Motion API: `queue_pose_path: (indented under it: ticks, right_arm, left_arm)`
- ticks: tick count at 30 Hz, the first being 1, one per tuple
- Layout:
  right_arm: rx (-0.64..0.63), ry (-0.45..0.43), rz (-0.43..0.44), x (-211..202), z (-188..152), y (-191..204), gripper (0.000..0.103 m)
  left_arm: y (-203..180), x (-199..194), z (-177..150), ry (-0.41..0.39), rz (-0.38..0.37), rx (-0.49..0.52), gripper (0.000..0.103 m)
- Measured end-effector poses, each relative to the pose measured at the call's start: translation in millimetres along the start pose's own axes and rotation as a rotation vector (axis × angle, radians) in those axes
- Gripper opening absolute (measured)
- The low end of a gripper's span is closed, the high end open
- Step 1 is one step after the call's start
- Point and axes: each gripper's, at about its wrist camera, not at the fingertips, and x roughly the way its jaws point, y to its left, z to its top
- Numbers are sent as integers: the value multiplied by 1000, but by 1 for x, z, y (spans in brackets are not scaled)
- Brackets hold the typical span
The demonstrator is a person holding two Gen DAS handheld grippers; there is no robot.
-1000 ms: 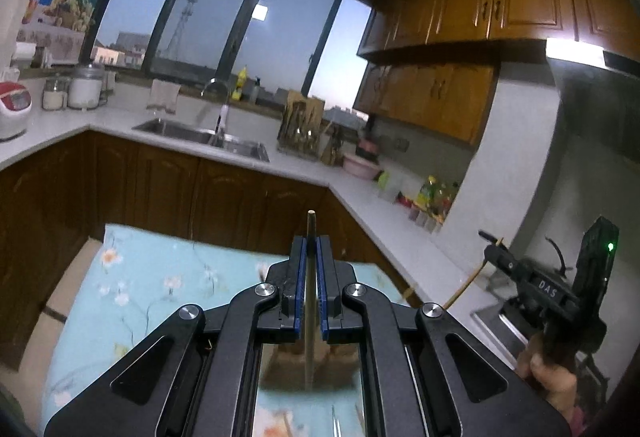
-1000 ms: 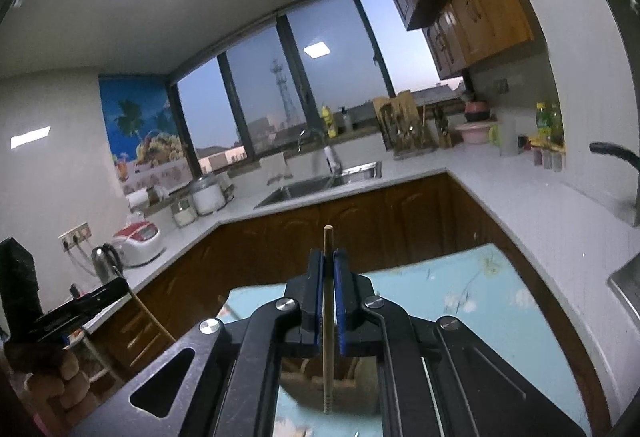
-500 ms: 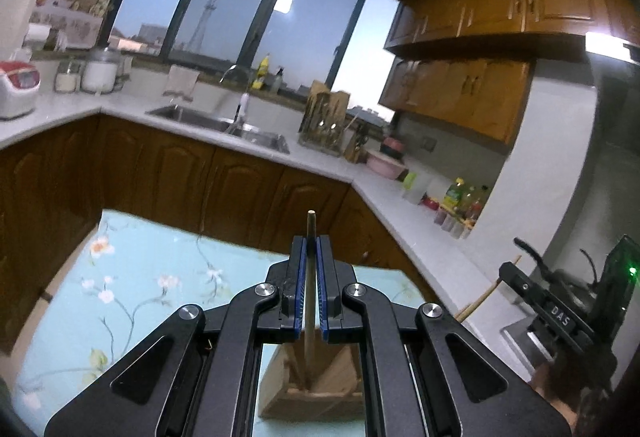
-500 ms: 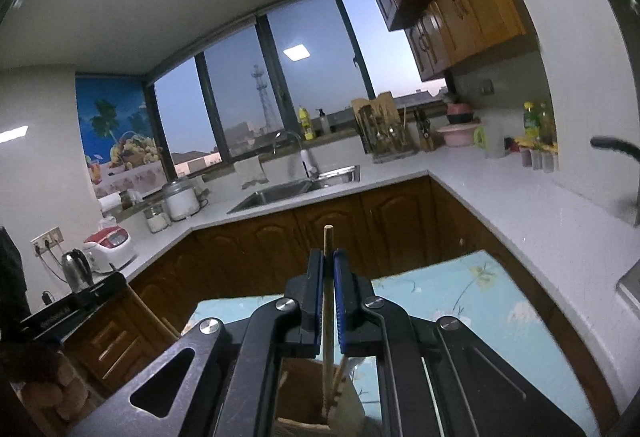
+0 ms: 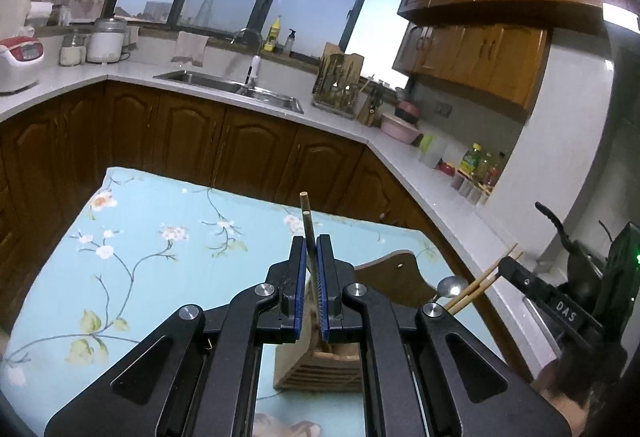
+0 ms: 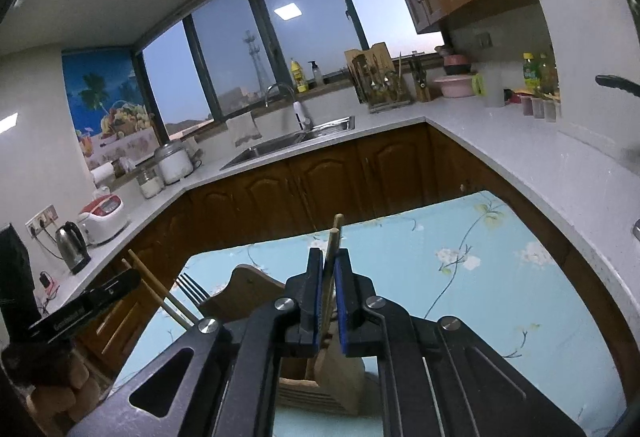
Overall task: Organize utensils
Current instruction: 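Lower the chopsticks into the holder and open both grippers, then move both open grippers back over the remaining utensils on the cloth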
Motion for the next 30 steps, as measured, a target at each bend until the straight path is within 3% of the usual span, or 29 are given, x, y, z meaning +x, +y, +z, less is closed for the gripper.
queue_pose_path:
  ticks: [8, 11, 12, 13, 14, 15, 16, 19, 21, 24, 30]
  right_arm:
    - [12, 17, 3, 1, 3, -1, 7]
    - [32, 18, 14, 0, 3, -4, 13]
    - [39, 19, 17, 0, 3, -6, 22]
    - [49, 18, 22, -2, 4, -8, 31]
    - [62, 12, 35, -6, 4, -10, 50]
    - [72, 3, 51, -9, 5, -12, 64]
    - [81, -14, 67, -15, 6, -14, 68]
    - [82, -55, 79, -32, 7, -13, 82]
    - [85, -73, 101, -46, 6, -14, 100]
    - [88, -89, 106, -61, 2, -18, 102]
    - [84, -81, 66, -91, -30, -28, 102]
  left_arm:
    - [0, 0, 2, 13, 7, 9, 5]
    - [1, -5, 3, 15, 6, 1, 5]
    - [1, -8, 4, 11, 2, -2, 6]
    - [1, -13, 4, 5, -10, -7, 9]
    - [1, -18, 3, -2, -19, -11, 13]
    - [1, -23, 2, -11, -19, -13, 28]
    - [1, -30, 1, -28, -12, -12, 44]
    - [0, -48, -5, -54, 1, -14, 67]
    - [2, -57, -11, -55, -11, -20, 69]
    - [4, -69, -22, -41, -4, -19, 80]
    - [7, -96, -51, -25, -11, -10, 81]
